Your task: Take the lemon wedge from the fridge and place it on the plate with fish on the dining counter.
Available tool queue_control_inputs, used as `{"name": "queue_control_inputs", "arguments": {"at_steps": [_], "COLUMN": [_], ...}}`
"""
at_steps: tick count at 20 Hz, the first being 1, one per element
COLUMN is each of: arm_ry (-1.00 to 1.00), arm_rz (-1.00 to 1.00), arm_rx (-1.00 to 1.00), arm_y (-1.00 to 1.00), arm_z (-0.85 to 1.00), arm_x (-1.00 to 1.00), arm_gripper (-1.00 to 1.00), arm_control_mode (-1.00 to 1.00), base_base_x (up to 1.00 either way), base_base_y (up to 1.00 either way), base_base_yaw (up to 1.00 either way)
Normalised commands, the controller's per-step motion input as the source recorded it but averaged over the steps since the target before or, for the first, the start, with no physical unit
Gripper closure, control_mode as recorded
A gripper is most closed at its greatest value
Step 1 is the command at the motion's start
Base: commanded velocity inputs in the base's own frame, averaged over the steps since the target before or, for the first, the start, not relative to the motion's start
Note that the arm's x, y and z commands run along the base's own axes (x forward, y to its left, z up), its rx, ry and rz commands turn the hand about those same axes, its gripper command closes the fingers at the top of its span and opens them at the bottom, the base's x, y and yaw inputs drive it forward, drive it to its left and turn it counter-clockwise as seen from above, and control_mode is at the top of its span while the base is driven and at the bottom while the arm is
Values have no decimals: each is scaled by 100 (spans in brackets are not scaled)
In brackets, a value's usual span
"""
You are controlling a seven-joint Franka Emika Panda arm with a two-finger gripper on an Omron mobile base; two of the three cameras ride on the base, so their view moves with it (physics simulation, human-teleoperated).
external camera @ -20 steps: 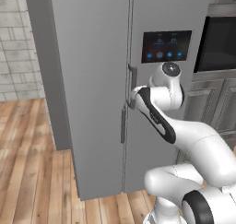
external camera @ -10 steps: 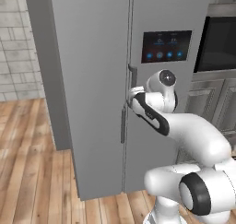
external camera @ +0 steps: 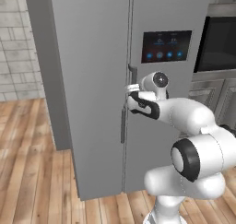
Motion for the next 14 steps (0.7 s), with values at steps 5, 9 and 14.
{"name": "queue_control_inputs", "arguments": {"at_steps": [5,9,14], "arm_ry": [0,0,0], "arm_rz": [0,0,0], "arm_rx": [0,0,0], "arm_y": [0,0,0], "arm_z": [0,0,-4], "arm_x": [50,62,66], "arm_gripper": [-100,-100,-100], "arm_control_mode": [-100,-100,-100], "base_base_x": [0,0,0], "base_base_y": [0,0,0], "base_base_yaw": [0,0,0]}}
